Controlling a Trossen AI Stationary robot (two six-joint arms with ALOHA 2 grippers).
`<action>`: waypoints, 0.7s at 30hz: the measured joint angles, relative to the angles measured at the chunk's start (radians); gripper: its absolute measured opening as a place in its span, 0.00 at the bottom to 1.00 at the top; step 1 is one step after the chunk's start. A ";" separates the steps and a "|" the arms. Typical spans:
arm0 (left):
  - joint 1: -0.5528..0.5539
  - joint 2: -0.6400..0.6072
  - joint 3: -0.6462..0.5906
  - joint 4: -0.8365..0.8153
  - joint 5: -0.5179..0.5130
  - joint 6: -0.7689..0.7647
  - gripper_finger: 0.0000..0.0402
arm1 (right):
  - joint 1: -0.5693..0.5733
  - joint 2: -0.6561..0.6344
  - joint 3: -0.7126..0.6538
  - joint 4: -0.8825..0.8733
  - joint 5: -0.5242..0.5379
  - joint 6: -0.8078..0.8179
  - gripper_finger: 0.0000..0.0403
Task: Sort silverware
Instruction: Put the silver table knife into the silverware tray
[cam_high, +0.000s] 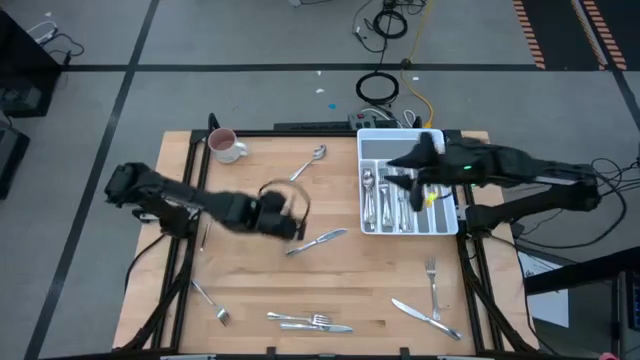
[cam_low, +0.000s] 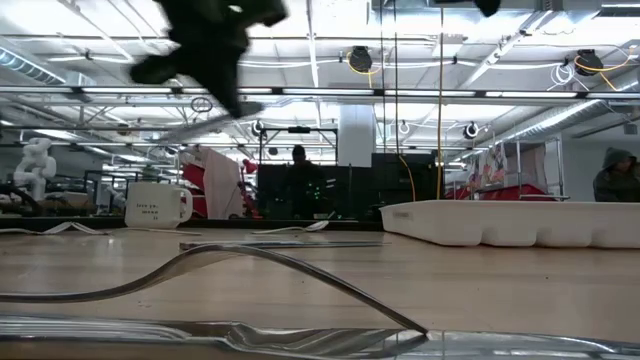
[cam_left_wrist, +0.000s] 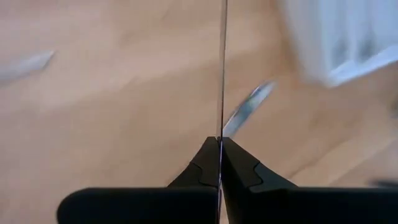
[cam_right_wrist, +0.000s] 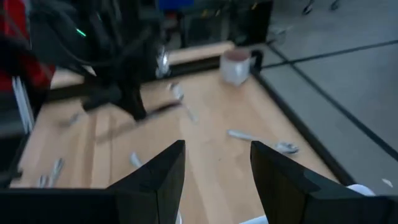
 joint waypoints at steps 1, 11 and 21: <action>0.035 0.000 0.000 0.053 0.000 0.050 0.00 | 0.000 -0.022 0.000 -0.006 0.012 0.010 0.43; 0.294 0.029 0.002 0.578 0.095 0.307 0.00 | 0.000 -0.102 0.000 -0.007 0.056 0.032 0.43; 0.374 0.232 0.093 0.865 0.240 0.346 0.00 | 0.000 -0.071 0.000 0.014 0.057 0.032 0.42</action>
